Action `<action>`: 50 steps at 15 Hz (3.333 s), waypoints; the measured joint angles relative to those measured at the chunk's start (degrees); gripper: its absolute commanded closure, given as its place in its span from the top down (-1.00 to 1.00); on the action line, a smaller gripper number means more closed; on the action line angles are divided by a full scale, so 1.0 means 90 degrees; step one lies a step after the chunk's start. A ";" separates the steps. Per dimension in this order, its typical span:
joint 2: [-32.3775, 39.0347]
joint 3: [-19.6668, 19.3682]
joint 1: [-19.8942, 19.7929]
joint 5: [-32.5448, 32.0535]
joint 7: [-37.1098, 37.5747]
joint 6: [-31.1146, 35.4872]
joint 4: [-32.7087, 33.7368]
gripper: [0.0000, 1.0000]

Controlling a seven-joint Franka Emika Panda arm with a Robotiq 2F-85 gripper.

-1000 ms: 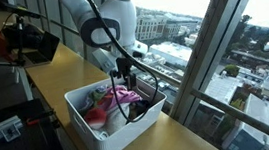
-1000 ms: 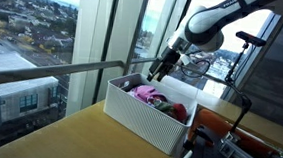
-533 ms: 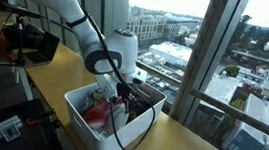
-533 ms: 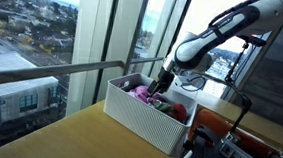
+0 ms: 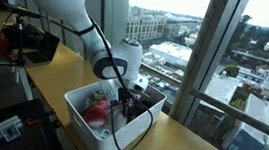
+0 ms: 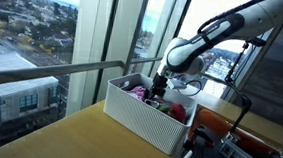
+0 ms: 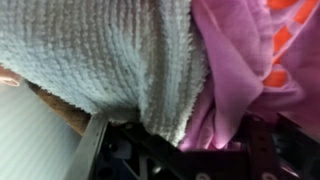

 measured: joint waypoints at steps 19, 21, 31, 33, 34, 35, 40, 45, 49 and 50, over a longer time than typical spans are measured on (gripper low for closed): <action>-0.2645 0.0246 -0.0359 0.1974 0.0061 -0.4387 0.3065 -0.91; -0.2873 0.0293 -0.0157 0.2018 0.0083 -0.4563 0.3433 -0.91; -0.3205 0.1279 0.1484 0.1724 0.0705 -0.3608 0.2157 -0.91; -0.3061 0.1276 0.1543 0.1653 0.0541 -0.2789 0.1388 -0.91; -0.2970 0.1252 0.1529 0.1645 0.0427 -0.2386 0.1028 -0.91; -0.2873 0.1226 0.1507 0.1645 0.0319 -0.2006 0.0690 -0.91; -0.2413 0.1296 0.1533 0.1660 0.0054 -0.0387 -0.0759 -0.91; -0.2204 0.1455 0.1548 0.1671 0.0049 0.0338 -0.1370 -0.14; -0.2451 0.1466 0.1496 0.1779 0.0040 0.0364 -0.1376 0.43; -0.2600 0.1466 0.1457 0.1861 0.0024 0.0348 -0.1376 0.59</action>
